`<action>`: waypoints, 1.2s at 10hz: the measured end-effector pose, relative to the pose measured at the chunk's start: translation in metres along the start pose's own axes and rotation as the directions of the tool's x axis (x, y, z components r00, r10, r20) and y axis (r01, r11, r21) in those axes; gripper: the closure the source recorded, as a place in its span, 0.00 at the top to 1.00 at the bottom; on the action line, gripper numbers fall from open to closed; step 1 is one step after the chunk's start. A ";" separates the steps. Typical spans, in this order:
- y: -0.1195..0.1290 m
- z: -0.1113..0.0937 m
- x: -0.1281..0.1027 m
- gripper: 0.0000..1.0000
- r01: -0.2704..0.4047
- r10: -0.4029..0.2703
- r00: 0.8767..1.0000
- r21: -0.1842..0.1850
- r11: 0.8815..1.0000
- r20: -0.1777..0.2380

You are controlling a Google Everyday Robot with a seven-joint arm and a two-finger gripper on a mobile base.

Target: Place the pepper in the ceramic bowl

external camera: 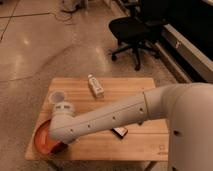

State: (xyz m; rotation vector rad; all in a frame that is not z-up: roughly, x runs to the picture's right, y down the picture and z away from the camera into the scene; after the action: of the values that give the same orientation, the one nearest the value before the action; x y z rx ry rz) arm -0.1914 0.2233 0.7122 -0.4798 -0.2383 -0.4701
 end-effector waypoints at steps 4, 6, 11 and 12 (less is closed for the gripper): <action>-0.027 0.006 -0.023 0.43 0.037 -0.037 0.999 0.011 0.999 -0.017; -0.031 0.007 -0.031 0.55 0.055 -0.055 0.998 0.015 0.998 -0.006; -0.030 0.008 -0.029 0.56 0.052 -0.052 0.999 0.013 0.999 -0.008; -0.030 0.008 -0.029 0.56 0.051 -0.051 0.999 0.013 0.999 -0.008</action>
State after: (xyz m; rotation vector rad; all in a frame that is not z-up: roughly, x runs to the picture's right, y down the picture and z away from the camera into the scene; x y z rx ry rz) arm -0.2316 0.2142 0.7210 -0.4600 -0.2467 -0.5202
